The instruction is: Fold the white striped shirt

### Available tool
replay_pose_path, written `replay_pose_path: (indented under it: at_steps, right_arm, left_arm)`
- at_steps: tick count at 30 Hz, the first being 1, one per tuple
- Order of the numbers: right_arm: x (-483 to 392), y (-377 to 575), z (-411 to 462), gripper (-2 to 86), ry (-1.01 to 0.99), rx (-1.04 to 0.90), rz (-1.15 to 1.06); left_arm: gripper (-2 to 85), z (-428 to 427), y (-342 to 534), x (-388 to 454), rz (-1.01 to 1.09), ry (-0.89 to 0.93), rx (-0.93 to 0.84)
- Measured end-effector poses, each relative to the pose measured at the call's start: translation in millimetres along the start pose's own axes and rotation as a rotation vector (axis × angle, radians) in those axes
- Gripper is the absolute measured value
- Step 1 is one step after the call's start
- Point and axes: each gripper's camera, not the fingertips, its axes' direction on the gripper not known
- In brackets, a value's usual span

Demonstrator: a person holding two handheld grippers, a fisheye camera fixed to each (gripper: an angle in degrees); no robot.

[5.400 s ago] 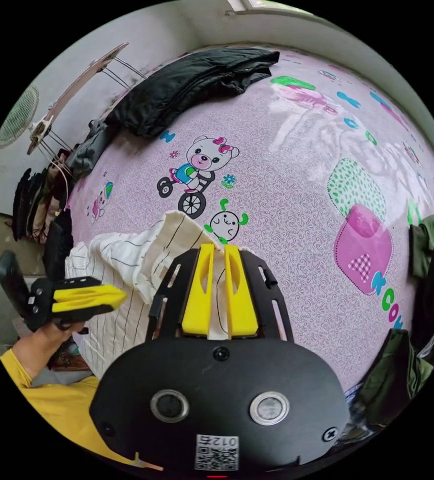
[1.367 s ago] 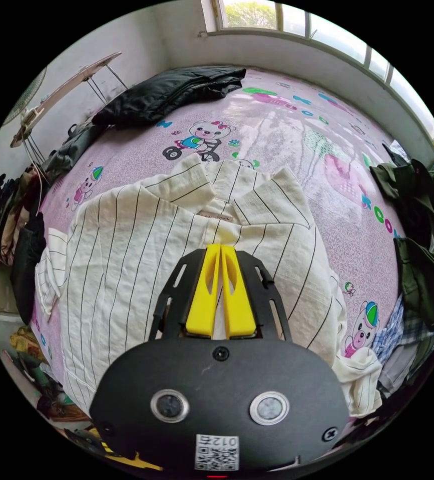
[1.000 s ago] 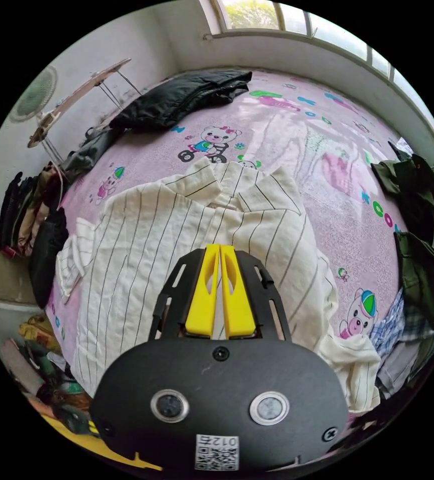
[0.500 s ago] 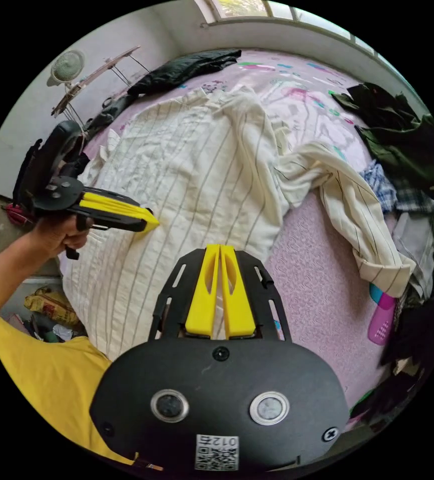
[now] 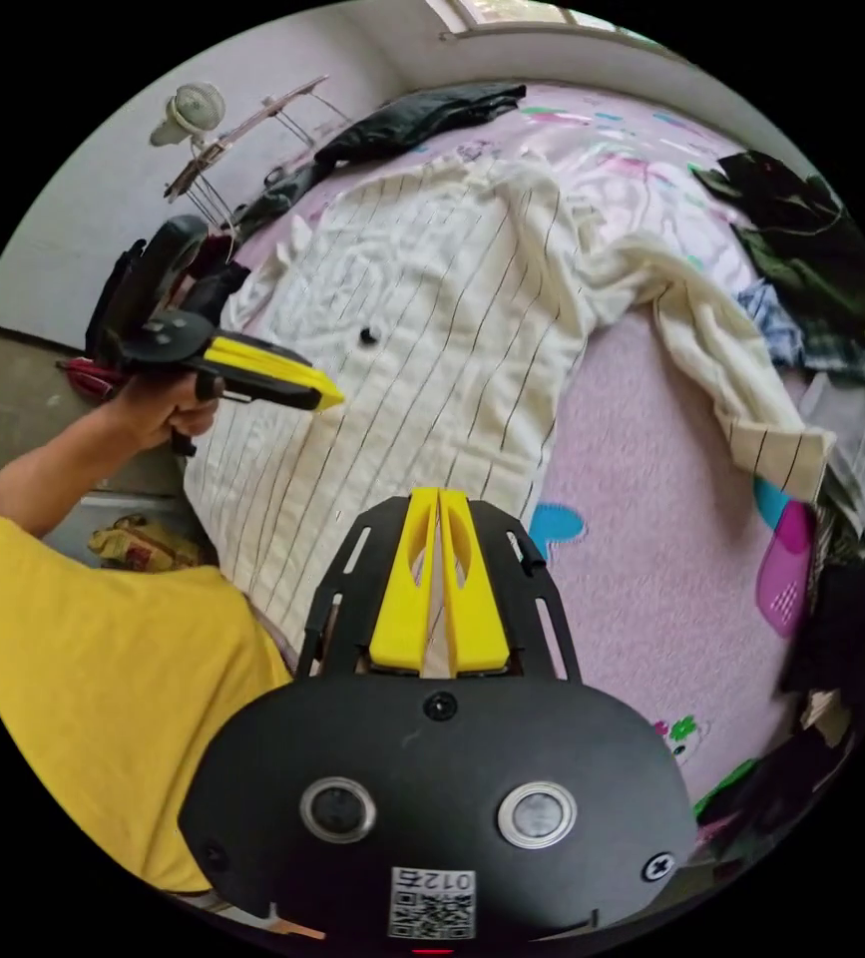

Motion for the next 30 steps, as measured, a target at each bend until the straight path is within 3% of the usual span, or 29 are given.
replay_pose_path:
  at_steps: [2,10,12,16,22,24,26,30]
  right_arm:
    - [8.9,24.8,35.0,0.1,0.049,-0.101,0.016]
    - [46.3,50.7,63.5,0.6,0.056,-0.12,0.026]
    - [60.8,56.8,46.0,1.2,0.047,-0.012,0.077]
    - [153.6,87.7,7.8,6.9,-0.022,0.345,0.498]
    - [242.1,124.1,37.5,14.2,-0.206,0.515,0.846]
    - [256.7,131.3,57.4,13.1,-0.314,0.525,0.915]
    - [264.9,140.4,77.2,5.9,-0.415,0.578,0.934]
    - [265.0,158.7,75.8,2.9,-0.44,0.713,0.898]
  left_arm:
    - [0.0,11.4,1.3,8.5,0.001,-0.023,-0.057]
    - [0.0,8.3,-5.4,21.1,-0.058,0.019,-0.063]
    - [0.2,-5.0,-13.5,26.3,-0.055,0.021,-0.078]
    - [0.3,-43.1,-50.0,35.9,-0.014,0.014,0.046]
    - [0.4,-69.9,-148.9,33.5,-0.079,-0.105,0.136]
    - [0.4,-69.5,-177.3,24.9,-0.149,-0.067,0.14]
    - [0.4,-66.2,-193.4,20.0,-0.198,-0.039,0.123]
    - [0.5,-59.2,-212.9,20.9,-0.238,-0.029,0.077]
